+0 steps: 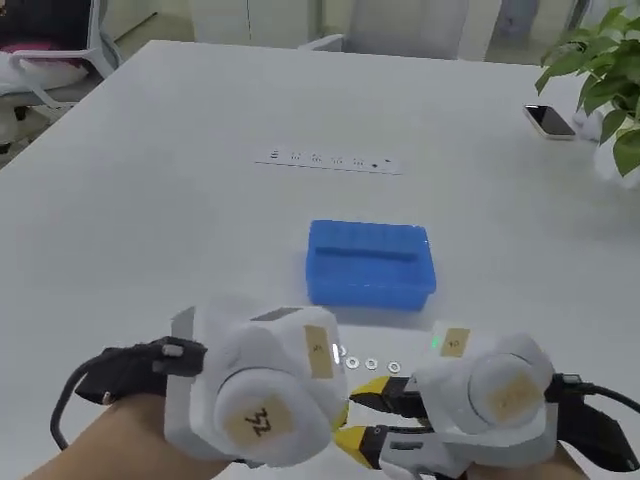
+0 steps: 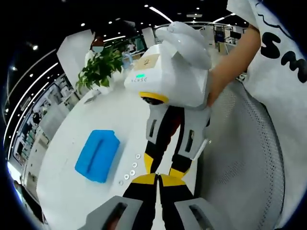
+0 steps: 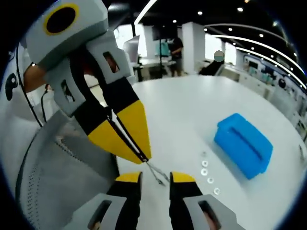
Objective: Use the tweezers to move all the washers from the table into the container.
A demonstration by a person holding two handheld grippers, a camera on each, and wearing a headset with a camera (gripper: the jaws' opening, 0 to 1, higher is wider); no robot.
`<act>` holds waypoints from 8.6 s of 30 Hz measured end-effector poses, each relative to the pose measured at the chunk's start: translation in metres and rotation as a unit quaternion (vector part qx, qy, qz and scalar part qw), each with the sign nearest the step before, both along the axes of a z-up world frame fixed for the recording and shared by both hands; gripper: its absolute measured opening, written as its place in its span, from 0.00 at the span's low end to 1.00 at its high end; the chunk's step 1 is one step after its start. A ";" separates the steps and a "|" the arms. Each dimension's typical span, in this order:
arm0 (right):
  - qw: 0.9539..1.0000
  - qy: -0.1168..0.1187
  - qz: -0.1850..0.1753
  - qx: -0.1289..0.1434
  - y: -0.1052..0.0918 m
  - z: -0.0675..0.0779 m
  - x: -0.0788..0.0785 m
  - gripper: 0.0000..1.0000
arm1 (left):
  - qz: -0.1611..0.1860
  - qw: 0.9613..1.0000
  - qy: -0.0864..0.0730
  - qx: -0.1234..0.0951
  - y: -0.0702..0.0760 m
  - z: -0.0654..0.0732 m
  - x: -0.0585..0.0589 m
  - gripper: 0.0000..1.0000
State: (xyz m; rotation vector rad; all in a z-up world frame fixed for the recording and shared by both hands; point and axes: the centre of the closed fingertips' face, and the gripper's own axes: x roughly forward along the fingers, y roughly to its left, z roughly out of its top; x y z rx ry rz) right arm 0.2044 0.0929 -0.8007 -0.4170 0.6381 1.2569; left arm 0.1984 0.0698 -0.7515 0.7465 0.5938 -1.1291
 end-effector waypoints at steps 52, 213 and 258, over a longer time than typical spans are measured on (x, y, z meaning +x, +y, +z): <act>0.998 -0.019 -0.043 -0.033 -0.008 0.005 0.103 0.01 | 0.411 0.903 -0.063 -0.107 0.101 -0.019 0.030 0.67; 0.998 -0.007 -0.068 0.006 0.025 -0.011 0.128 0.04 | 0.448 0.889 -0.076 -0.060 0.110 -0.031 0.028 0.99; 0.969 -0.009 -0.219 0.114 0.022 0.029 0.223 0.02 | 0.500 0.852 -0.110 -0.106 0.143 -0.011 0.037 0.95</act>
